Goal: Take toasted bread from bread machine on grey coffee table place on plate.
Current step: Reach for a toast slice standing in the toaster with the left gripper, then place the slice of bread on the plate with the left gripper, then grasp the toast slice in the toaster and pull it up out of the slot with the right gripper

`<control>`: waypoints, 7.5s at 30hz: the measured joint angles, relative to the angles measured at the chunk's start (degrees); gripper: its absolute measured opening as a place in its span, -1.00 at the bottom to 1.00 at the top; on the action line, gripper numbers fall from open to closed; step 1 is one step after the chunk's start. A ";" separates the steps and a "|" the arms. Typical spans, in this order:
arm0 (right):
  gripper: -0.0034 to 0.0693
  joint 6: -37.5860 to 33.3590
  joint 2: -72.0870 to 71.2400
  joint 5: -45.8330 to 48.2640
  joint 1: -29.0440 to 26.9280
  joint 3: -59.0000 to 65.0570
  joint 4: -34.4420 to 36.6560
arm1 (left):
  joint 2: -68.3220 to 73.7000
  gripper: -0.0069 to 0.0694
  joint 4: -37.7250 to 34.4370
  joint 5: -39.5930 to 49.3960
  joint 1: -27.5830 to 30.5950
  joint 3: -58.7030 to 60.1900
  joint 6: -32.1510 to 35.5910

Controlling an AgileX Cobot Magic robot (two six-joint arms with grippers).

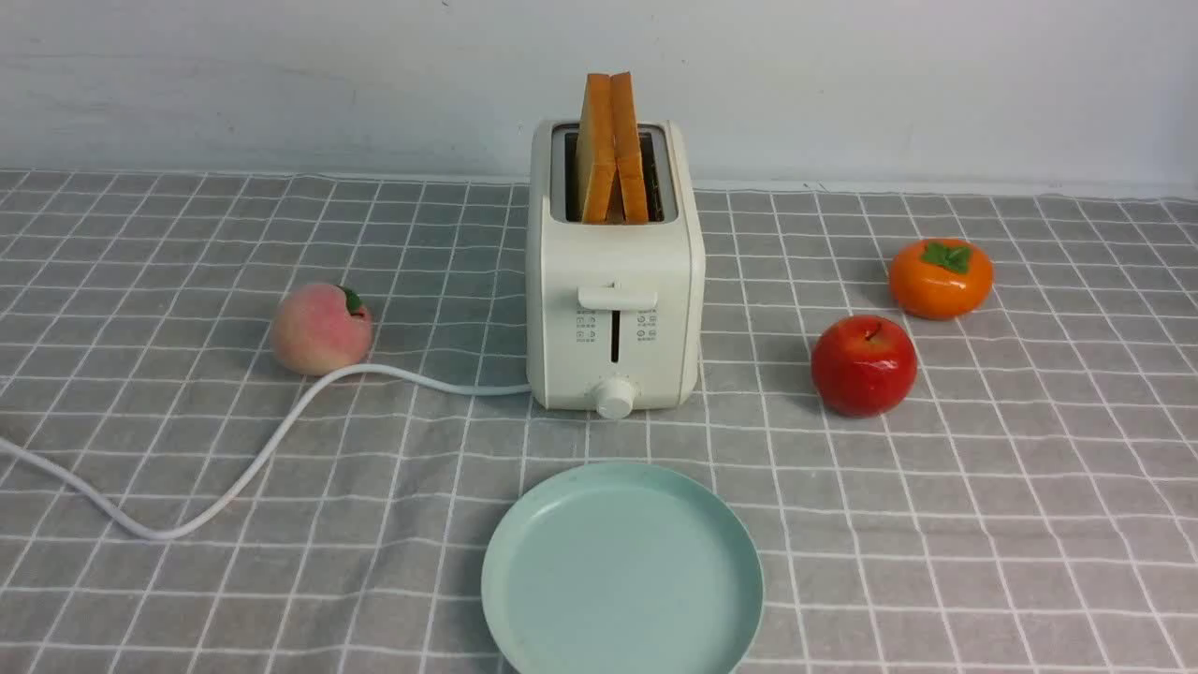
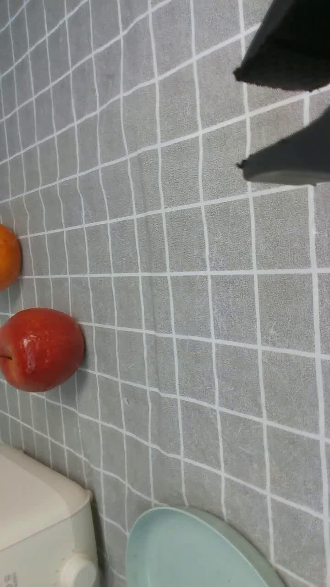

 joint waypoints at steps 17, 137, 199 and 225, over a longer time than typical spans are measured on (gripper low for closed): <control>-0.25 0.00 0.00 0.00 0.00 0.00 0.00 | 0.00 -0.19 -0.75 -5.77 0.00 0.00 -1.73; -0.87 -8.89 47.20 36.01 0.00 -47.33 20.75 | 84.53 -0.74 -30.96 31.27 -19.07 -82.19 36.21; -0.12 -4.64 98.45 37.04 21.82 -103.79 13.69 | 50.96 -0.86 1.87 29.75 -19.07 -56.83 4.86; -0.66 -2.58 129.84 21.22 23.55 -132.57 3.59 | 26.31 -0.86 1.97 33.14 -19.07 -39.31 -2.80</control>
